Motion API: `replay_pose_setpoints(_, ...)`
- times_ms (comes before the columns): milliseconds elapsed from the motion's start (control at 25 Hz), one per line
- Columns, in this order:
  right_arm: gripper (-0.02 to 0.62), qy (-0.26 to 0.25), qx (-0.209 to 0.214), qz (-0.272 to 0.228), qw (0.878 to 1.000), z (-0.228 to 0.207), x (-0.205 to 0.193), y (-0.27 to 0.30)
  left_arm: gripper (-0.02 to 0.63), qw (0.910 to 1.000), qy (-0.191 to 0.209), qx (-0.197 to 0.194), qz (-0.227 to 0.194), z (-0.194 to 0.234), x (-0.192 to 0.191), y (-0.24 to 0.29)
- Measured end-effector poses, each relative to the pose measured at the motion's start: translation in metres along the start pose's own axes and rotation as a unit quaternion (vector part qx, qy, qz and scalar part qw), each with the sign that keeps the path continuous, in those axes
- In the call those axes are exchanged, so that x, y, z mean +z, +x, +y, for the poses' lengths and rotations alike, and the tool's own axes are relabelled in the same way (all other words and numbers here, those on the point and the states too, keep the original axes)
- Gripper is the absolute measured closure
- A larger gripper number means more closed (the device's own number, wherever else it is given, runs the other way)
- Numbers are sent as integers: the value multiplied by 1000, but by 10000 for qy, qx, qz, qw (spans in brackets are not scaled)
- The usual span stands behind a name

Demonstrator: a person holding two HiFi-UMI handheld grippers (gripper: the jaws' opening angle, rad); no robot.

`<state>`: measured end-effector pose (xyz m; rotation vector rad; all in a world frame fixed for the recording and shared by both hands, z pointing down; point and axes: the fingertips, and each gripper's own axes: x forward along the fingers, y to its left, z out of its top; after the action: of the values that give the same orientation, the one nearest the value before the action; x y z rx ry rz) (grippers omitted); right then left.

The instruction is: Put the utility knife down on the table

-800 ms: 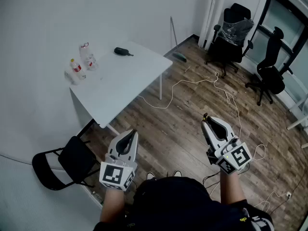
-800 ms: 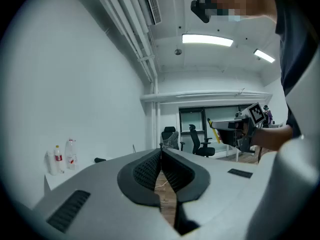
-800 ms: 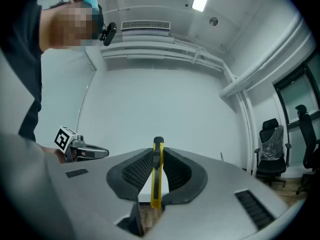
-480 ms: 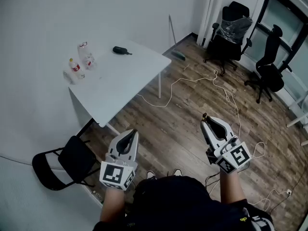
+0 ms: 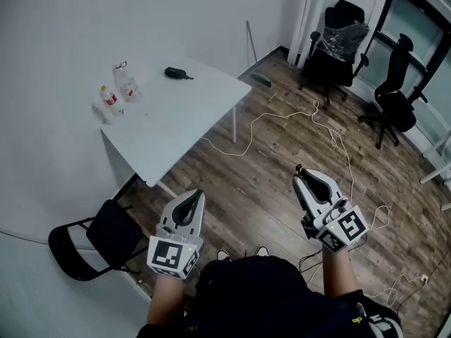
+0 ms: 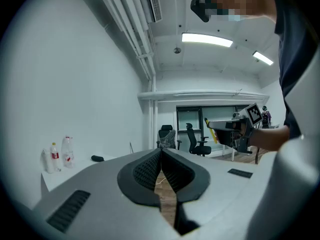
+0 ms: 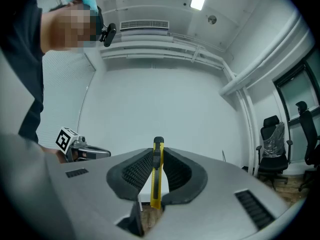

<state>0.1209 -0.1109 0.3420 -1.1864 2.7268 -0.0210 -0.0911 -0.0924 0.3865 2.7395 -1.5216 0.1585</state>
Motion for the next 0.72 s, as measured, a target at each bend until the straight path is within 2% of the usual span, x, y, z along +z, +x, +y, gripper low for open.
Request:
replay_pose_setpoints(600, 520, 388, 42, 15, 9992, 5, -5, -4, 583, 9997, 58, -23, 224, -12, -8, -9)
replay_pose_setpoints(720, 520, 415, -18, 166, 9990, 4, -16, -8, 583, 9996, 96, -30, 256, -13, -8, -11)
